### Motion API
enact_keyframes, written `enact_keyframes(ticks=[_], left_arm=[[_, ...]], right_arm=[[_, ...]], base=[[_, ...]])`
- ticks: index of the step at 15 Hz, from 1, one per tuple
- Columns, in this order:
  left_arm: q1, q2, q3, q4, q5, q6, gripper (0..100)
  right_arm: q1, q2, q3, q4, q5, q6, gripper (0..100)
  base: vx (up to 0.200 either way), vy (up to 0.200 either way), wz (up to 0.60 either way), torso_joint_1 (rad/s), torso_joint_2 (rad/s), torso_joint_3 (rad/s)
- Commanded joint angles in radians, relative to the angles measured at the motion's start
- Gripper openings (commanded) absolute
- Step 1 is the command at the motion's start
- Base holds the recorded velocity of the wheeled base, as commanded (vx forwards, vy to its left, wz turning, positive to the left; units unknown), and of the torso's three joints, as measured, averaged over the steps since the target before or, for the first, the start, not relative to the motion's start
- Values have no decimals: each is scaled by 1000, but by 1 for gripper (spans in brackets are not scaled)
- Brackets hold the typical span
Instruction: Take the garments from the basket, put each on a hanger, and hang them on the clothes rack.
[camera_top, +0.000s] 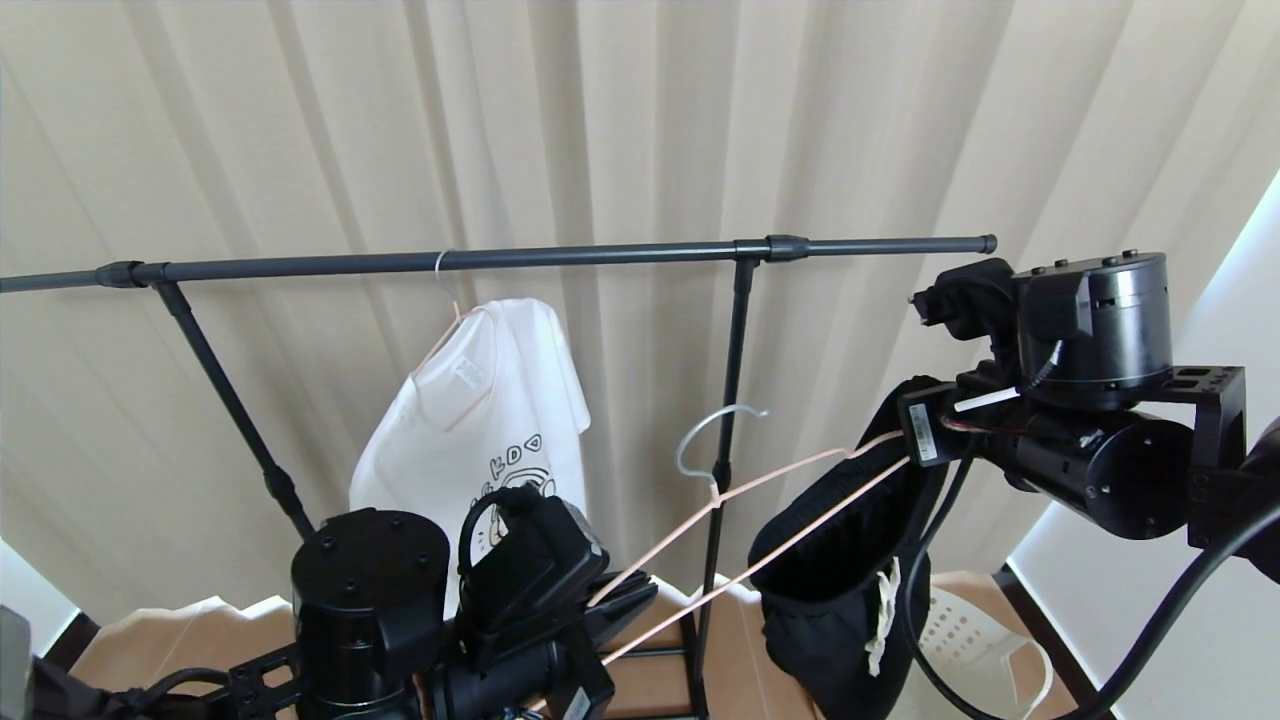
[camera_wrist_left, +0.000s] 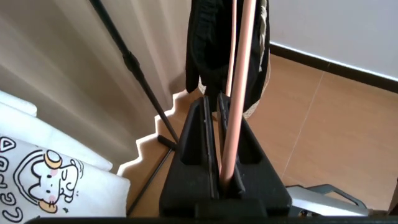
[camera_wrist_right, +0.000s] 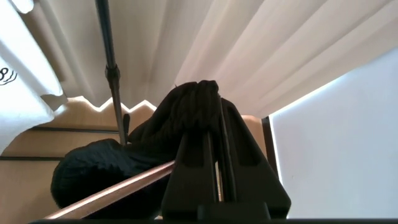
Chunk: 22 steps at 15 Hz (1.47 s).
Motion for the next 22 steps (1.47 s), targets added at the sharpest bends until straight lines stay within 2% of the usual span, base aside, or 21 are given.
enact_keyframes(ticks=[1,11,18,22], left_arm=[[-2,47,-41,-1,2,-18,0],[1,142,-141,-1,7,-41,0],[3,165,-181,-1,9,-42,0],[1,179,-184,-1,9,-42,0]], right_arm=[[9,0,1,0,0,0,0],[151,-6,4,0,-92,25,0],[248,-41,1,-1,-90,43,0],[346,-41,-14,-1,-89,117,0]], base=[[0,0,0,0,0,0],[0,0,0,0,0,0],[0,0,0,0,0,0],[0,0,0,0,0,0]])
